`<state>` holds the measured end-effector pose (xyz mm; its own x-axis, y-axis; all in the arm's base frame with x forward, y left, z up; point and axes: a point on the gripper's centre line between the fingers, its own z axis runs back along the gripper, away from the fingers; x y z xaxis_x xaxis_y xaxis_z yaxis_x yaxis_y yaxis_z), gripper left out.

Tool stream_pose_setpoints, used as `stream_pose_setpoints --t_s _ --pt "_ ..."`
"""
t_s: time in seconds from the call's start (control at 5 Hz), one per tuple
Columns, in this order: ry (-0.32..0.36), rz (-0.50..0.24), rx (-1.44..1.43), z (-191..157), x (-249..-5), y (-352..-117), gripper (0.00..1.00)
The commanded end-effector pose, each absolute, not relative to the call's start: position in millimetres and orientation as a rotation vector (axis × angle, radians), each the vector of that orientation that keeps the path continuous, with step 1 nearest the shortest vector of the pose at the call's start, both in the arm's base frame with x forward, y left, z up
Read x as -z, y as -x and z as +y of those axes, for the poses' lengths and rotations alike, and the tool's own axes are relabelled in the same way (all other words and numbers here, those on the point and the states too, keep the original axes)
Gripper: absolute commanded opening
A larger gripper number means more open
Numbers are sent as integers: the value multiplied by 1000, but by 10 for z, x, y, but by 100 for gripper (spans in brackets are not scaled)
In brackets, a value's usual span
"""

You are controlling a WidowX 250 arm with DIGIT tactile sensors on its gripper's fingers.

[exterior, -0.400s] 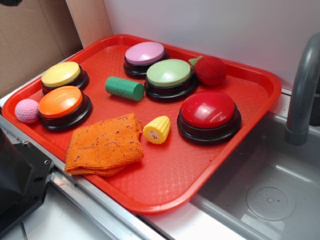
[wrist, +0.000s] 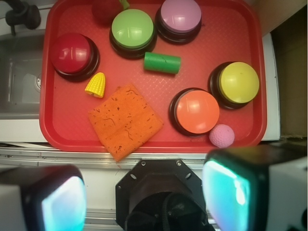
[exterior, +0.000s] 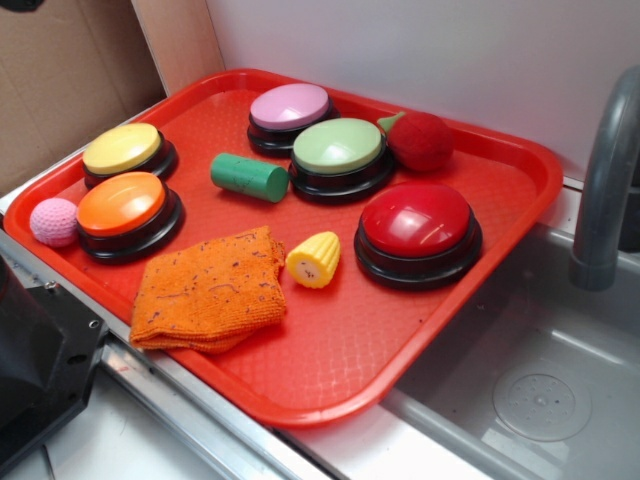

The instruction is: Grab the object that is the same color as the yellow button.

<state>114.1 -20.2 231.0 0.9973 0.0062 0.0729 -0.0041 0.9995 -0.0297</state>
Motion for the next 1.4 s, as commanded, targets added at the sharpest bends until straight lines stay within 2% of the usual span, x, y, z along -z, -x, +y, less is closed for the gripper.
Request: stream_pose_setpoints --t_s 0.0,0.2,0.4,0.6,0.8,1.2 --pt "5 -106 237 -321 -2048 -1529 100" --pt "-55 -78 272 -481 -1790 -1793 100" --pt "-43 -95 316 -600 -1524 -1974 100" --pt "-56 -104 309 -747 -1290 -2077 100" --pt "-39 -96 292 -839 -1092 -2120 100" --pt "-57 -45 244 -977 -732 -2208 100"
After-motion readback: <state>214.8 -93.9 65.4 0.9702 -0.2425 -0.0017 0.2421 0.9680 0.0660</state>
